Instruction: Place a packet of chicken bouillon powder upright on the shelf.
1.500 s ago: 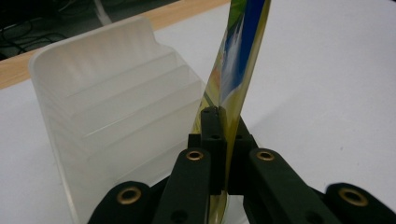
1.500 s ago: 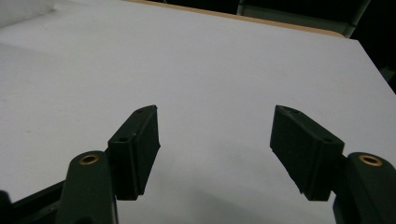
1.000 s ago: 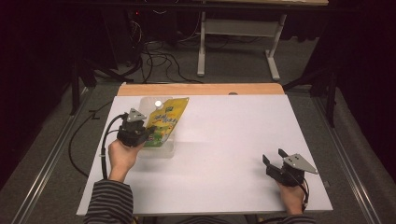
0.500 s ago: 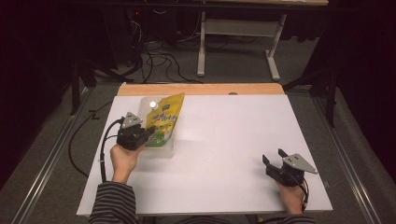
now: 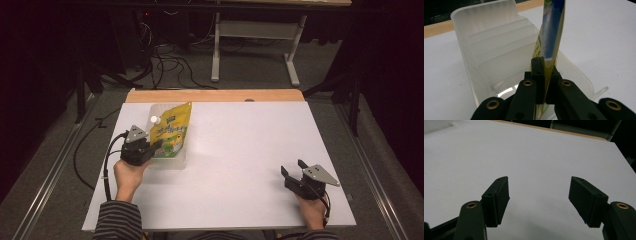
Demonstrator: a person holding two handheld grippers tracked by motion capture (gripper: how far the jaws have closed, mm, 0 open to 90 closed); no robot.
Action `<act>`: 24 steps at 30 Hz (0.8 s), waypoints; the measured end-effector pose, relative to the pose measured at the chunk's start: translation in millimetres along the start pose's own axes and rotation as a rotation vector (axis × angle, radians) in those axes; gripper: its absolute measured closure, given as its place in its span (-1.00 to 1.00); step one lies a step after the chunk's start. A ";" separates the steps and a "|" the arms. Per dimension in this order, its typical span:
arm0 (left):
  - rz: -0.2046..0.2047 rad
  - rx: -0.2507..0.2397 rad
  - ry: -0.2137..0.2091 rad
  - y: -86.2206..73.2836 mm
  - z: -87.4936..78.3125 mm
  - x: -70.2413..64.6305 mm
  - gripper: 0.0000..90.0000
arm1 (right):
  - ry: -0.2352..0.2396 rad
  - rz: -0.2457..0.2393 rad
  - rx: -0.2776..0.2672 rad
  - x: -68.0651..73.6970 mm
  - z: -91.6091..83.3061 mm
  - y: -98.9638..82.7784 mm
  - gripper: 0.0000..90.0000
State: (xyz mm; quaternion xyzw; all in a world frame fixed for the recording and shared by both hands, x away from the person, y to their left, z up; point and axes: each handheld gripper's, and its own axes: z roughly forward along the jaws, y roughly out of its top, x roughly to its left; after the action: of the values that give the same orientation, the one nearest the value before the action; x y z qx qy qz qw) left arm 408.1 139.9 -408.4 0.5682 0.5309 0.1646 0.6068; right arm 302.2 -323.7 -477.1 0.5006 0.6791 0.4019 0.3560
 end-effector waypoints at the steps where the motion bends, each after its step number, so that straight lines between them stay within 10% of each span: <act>1: -0.006 -0.007 -0.002 -0.7 -0.3 0.1 0.98 | 0.000 0.000 -0.001 0.0 0.1 -0.1 -0.26; 24: -0.027 -0.046 0.031 -18.9 -14.2 18.9 0.70 | -0.002 -0.006 0.014 1.5 1.5 0.5 -0.26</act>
State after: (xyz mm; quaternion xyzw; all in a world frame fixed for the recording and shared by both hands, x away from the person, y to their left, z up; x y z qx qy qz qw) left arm 395.9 156.8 -430.3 0.5442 0.5439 0.1775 0.6136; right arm 303.4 -321.9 -477.4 0.5014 0.6830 0.3955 0.3546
